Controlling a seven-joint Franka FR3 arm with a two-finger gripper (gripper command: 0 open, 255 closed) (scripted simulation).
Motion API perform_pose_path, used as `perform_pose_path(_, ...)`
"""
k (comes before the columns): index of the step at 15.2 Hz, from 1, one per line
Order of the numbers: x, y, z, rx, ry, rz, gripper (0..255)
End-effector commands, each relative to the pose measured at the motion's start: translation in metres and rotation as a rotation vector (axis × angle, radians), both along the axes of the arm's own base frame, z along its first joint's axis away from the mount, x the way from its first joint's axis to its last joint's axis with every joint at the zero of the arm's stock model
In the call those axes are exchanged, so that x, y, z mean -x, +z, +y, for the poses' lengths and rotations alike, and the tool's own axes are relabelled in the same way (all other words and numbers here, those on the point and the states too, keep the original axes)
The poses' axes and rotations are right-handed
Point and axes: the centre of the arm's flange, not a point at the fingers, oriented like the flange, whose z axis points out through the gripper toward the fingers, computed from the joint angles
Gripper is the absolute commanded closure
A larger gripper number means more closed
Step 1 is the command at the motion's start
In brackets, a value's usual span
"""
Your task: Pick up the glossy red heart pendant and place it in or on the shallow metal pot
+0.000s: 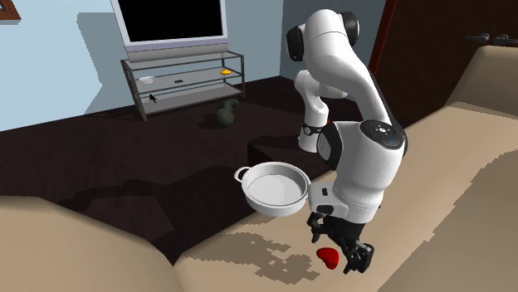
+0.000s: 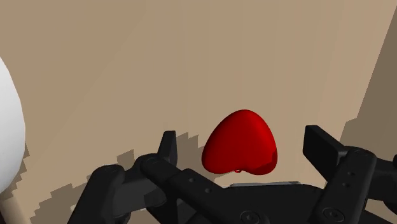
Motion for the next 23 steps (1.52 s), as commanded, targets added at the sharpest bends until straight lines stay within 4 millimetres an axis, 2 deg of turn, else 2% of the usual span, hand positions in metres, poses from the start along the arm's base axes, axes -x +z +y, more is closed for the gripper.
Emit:
perform_pose_path(1,0.000,0.000,0.000,0.000,0.000,0.000,0)
perform_pose_path(2,0.000,0.000,0.000,0.000,0.000,0.000,255)
perform_pose_path(11,0.000,0.000,0.000,0.000,0.000,0.000,255)
perform_pose_path(23,0.000,0.063,0.000,0.000,0.000,0.000,255)
